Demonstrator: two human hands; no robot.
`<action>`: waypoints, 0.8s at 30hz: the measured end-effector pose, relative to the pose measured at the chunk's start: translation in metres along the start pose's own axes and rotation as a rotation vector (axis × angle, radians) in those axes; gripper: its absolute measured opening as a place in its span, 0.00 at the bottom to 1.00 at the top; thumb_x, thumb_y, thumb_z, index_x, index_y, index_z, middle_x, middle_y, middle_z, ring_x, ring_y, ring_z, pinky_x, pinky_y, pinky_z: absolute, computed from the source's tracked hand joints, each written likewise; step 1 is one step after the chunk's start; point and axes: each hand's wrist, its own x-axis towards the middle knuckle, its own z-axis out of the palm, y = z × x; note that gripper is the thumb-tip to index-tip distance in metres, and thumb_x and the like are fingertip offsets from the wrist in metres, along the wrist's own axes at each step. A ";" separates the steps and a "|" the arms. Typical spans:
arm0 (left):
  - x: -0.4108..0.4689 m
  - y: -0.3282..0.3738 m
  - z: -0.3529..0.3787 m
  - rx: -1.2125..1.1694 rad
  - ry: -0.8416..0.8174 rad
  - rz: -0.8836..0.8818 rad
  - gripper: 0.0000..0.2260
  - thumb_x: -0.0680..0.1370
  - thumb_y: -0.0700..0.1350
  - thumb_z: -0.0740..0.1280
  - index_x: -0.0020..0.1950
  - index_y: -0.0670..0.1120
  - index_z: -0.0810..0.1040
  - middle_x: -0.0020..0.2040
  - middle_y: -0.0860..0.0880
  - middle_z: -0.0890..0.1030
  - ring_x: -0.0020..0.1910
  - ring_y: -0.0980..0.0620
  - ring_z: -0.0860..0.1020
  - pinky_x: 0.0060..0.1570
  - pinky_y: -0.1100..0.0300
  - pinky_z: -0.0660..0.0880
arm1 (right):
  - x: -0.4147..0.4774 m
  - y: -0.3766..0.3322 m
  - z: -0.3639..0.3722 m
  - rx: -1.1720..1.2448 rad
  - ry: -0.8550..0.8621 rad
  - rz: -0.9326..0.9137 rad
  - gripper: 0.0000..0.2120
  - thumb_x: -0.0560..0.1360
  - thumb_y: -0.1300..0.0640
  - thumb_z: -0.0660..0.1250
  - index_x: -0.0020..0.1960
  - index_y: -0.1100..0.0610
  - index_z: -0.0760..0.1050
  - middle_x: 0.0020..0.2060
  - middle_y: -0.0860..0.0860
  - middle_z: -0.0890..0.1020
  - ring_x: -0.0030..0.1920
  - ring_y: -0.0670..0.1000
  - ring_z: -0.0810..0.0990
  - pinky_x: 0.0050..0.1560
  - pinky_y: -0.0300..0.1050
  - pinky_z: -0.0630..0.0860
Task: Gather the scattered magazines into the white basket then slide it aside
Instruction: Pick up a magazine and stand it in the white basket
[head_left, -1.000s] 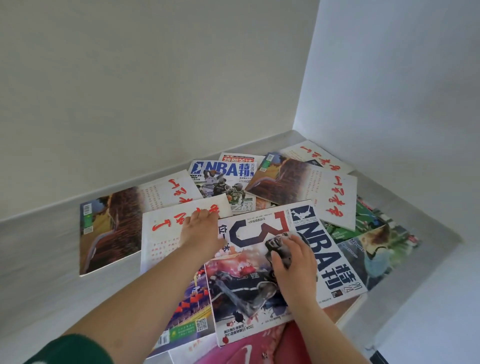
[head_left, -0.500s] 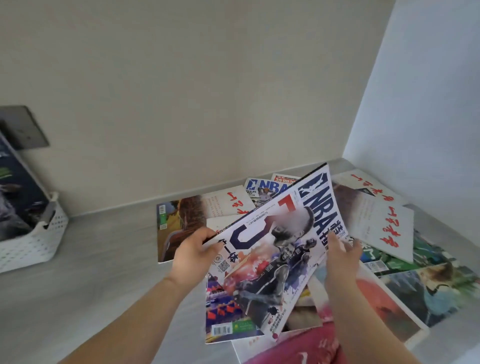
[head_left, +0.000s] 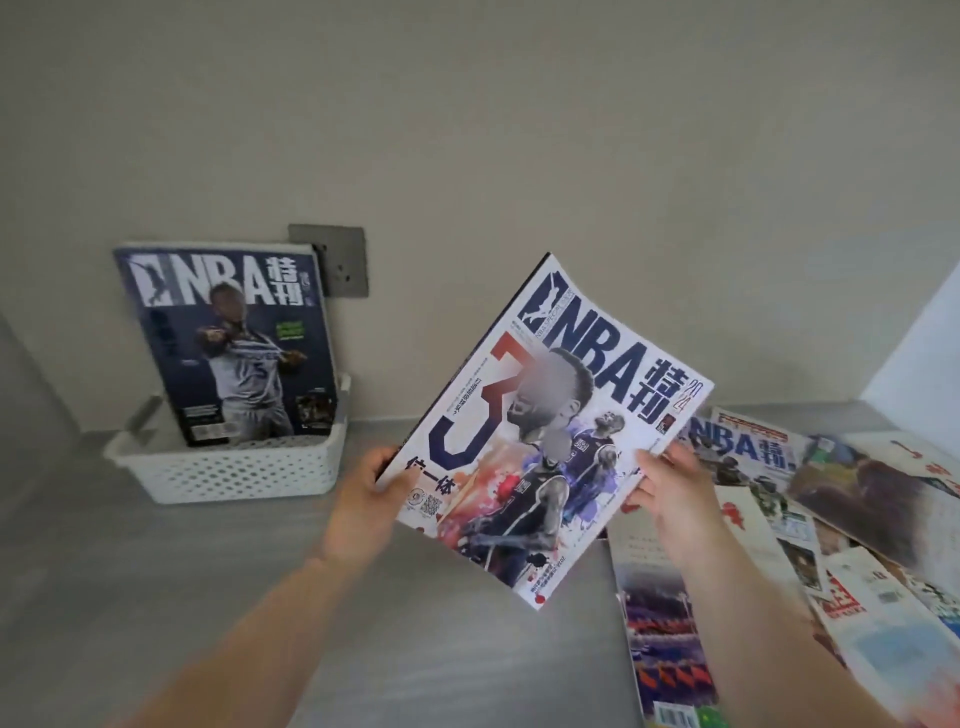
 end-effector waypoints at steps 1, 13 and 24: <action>0.006 -0.006 -0.016 0.017 0.030 0.018 0.04 0.74 0.38 0.64 0.43 0.46 0.72 0.36 0.53 0.76 0.36 0.54 0.74 0.33 0.68 0.68 | -0.002 -0.002 0.020 -0.006 -0.014 -0.022 0.08 0.75 0.66 0.60 0.48 0.56 0.73 0.42 0.50 0.80 0.41 0.49 0.79 0.36 0.42 0.73; 0.090 -0.038 -0.168 0.041 0.045 0.159 0.17 0.74 0.34 0.63 0.60 0.49 0.72 0.48 0.55 0.77 0.45 0.57 0.76 0.38 0.71 0.72 | -0.022 -0.035 0.223 -0.132 -0.147 -0.323 0.07 0.75 0.68 0.58 0.47 0.58 0.70 0.44 0.54 0.79 0.41 0.54 0.78 0.42 0.51 0.76; 0.166 -0.033 -0.257 0.048 0.358 0.153 0.10 0.73 0.34 0.63 0.54 0.39 0.73 0.44 0.49 0.76 0.36 0.57 0.73 0.29 0.72 0.68 | -0.010 -0.067 0.340 -0.206 -0.220 -0.519 0.13 0.74 0.66 0.59 0.36 0.49 0.67 0.35 0.55 0.77 0.36 0.53 0.72 0.36 0.45 0.71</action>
